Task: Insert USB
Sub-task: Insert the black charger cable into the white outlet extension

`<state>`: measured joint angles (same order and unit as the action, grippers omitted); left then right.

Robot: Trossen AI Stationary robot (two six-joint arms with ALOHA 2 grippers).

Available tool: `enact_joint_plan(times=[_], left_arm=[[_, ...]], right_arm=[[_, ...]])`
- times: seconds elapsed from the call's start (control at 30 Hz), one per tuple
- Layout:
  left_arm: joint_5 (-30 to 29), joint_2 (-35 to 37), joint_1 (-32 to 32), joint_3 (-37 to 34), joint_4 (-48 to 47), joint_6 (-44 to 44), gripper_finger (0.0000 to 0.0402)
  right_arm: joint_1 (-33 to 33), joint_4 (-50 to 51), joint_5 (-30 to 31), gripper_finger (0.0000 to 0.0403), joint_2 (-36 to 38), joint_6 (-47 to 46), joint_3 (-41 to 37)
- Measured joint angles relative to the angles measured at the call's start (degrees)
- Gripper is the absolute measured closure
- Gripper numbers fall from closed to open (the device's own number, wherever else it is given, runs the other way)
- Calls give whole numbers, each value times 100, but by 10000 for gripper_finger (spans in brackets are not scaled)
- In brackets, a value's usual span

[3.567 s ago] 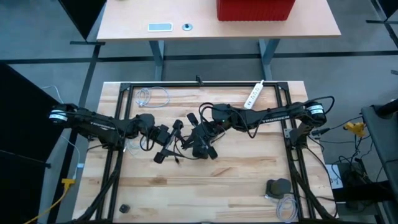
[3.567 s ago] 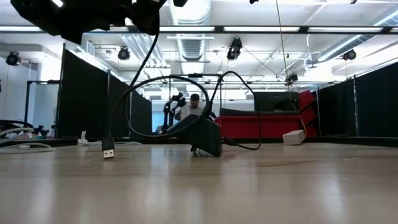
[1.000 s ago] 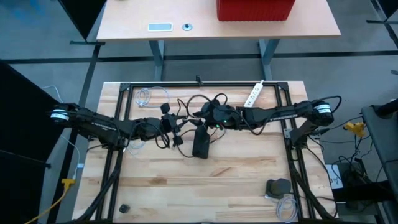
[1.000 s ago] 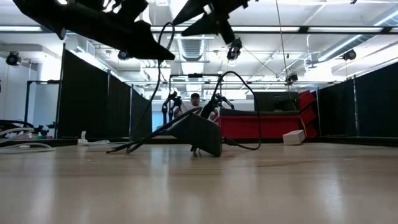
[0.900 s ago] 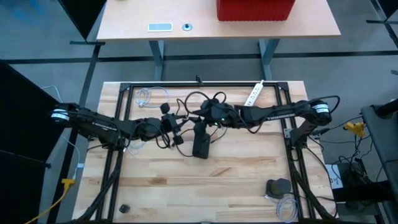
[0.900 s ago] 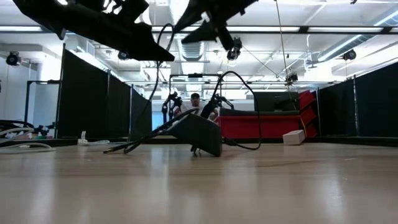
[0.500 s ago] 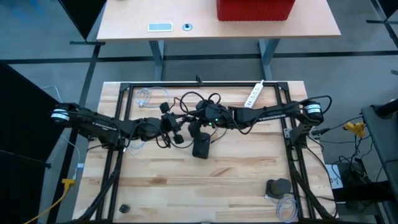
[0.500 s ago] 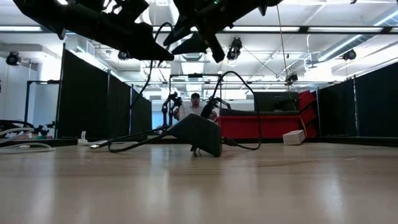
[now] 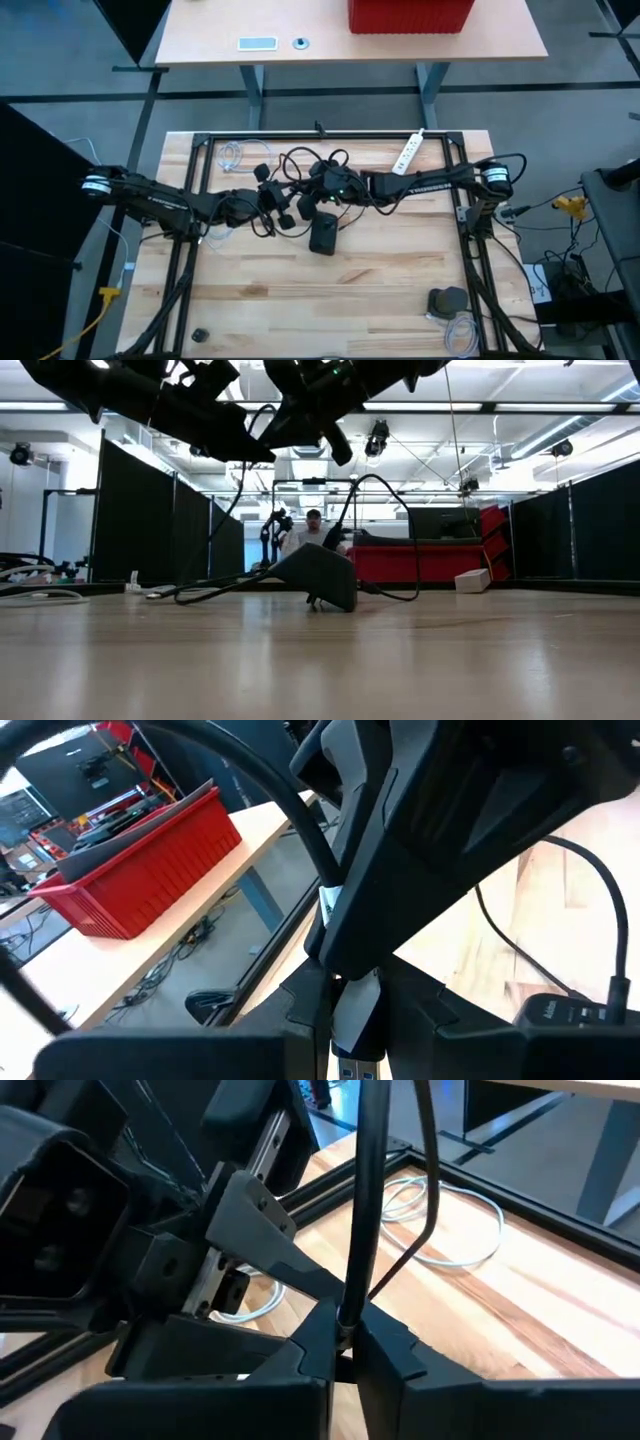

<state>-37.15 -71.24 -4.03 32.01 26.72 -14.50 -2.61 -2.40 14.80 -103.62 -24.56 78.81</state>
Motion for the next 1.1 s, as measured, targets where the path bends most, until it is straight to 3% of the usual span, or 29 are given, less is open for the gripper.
enact_joint_plan(times=[0.27, 0.43, 0.67, 0.93, 1.1], left_arm=[[170, 158, -158, 25, -144, -16, 343], [257, 446, -324, 27, -623, -106, 273], [351, 989, -490, 20, -1659, 19, 207], [402, 1278, -558, 19, -2525, 379, 209], [422, 1260, -556, 17, -2504, 610, 229]], right_arm=[[22, 536, -202, 395, 336, 638, 0], [56, 1312, -217, 395, 767, 1101, -28], [309, 2307, 93, 395, 1298, 1319, -94], [798, 2457, 68, 395, 1893, 1312, -652], [1157, 2291, 73, 395, 2158, 1068, -1097]])
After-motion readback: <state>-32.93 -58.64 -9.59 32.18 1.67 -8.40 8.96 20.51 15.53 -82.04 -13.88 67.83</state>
